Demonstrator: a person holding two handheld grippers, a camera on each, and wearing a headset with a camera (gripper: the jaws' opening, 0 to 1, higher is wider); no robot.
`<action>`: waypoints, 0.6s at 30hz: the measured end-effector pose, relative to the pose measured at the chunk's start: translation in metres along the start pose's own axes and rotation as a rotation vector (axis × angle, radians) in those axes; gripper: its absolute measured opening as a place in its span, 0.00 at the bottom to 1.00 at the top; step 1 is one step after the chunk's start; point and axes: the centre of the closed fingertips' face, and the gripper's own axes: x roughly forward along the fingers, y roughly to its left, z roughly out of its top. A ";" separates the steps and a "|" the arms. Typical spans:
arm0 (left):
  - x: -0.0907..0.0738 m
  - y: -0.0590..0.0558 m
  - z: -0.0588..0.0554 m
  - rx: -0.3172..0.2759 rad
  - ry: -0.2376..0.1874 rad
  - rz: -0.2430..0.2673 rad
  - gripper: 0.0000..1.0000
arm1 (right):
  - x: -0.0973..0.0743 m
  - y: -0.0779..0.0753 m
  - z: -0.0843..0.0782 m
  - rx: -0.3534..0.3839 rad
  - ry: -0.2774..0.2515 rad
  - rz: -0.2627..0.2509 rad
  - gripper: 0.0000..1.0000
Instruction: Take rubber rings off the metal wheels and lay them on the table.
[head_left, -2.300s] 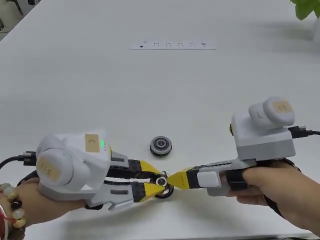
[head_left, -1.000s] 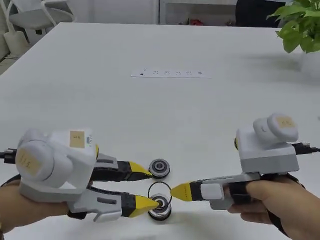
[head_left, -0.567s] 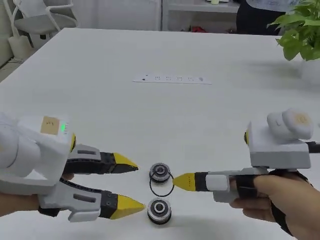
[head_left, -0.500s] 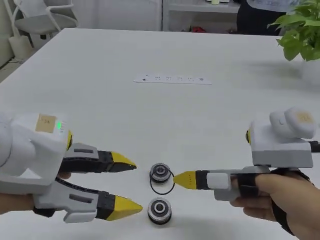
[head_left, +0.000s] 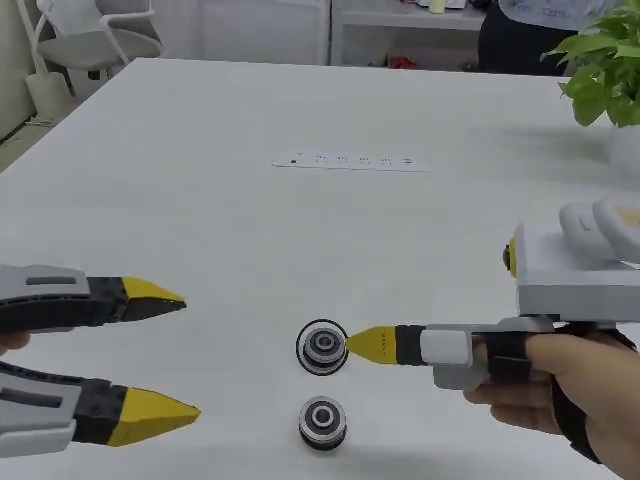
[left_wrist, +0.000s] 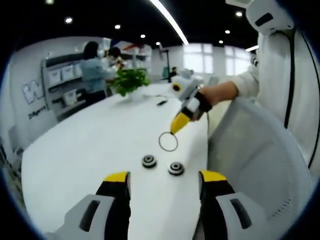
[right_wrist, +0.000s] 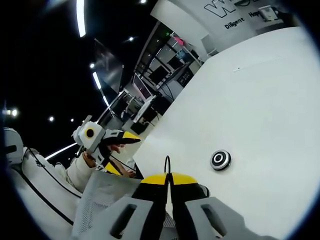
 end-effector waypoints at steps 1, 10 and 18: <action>-0.006 0.002 -0.002 -0.009 -0.004 0.018 0.56 | 0.000 0.002 0.001 0.002 0.000 0.004 0.00; -0.044 0.015 -0.023 -0.091 -0.024 0.154 0.60 | 0.009 0.035 0.013 -0.016 0.022 0.042 0.00; -0.063 0.019 -0.034 -0.125 -0.026 0.219 0.60 | 0.025 0.057 0.018 -0.052 0.067 0.087 0.00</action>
